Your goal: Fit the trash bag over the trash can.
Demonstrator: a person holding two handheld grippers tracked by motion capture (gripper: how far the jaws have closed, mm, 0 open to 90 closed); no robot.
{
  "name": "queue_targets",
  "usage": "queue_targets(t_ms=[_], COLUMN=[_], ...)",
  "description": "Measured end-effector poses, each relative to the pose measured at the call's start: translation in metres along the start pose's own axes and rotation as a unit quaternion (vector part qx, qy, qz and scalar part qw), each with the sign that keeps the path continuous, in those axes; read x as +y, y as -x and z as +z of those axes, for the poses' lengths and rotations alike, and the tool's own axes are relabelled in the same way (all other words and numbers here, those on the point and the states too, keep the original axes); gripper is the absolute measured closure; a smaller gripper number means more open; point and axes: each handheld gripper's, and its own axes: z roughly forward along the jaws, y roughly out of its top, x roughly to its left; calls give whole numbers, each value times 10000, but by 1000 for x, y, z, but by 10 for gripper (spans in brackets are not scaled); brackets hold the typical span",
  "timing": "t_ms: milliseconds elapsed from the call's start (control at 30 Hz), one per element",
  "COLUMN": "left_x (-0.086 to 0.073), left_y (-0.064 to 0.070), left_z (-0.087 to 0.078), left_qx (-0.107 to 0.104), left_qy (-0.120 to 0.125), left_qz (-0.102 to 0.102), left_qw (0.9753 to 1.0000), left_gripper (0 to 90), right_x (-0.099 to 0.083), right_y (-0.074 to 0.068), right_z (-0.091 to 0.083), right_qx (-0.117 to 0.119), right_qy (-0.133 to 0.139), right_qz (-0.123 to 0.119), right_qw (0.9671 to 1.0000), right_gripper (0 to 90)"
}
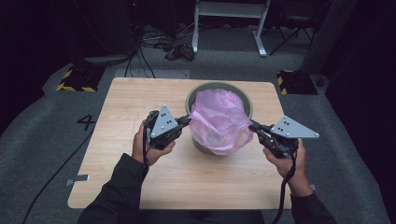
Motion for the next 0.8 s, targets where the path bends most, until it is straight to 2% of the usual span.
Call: queue_targets(t_ms=[67,200,267,300,333,400,433,533,633,667,700,767,800], left_x=[-2,-7,-10,-11,-11,-10,-9,-7,-6,-5,-4,-3,-1], left_y=[-6,-17,-21,-21,-20,-11,-3,20,31,33,35,35,35], left_z=[-1,-3,-3,-4,-5,-6,-7,-3,2,4,7,12,16], left_qx=[98,288,305,285,203,90,-144,-366,-717,-732,-633,-626,-503], left_qy=[-19,-44,-51,-22,36,79,134,72,148,149,93,88,37], left_qz=[-99,-276,-374,-414,-521,-535,-536,-482,-668,-685,-645,-661,-676], left_qw=[9999,9992,9988,9987,9984,9985,9984,9981,9951,9948,9959,9958,9964], left_gripper=[830,787,801,786,742,598,529,308,206,183,171,174,200], right_x=[-1,-4,-5,-7,-7,-8,-8,-8,-8,-8,-8,-8,-8], right_y=[9,22,27,29,30,30,29,28,28,28,28,28,28], right_z=[1,4,4,4,4,5,5,6,6,6,6,6,6], right_qx=[-49,-125,-172,-115,-105,-62,-58,-18,-7,6,14,54,63], right_qy=[0,-46,-53,-39,-45,-67,-81,-97,-117,-121,-113,-97,-91], right_qz=[130,302,400,499,528,534,519,522,512,511,512,515,516], right_qw=[9999,9995,9990,9987,9985,9985,9986,9986,9986,9986,9986,9986,9986], right_gripper=[900,900,900,900,900,900,900,900,900,900,900,900,900])
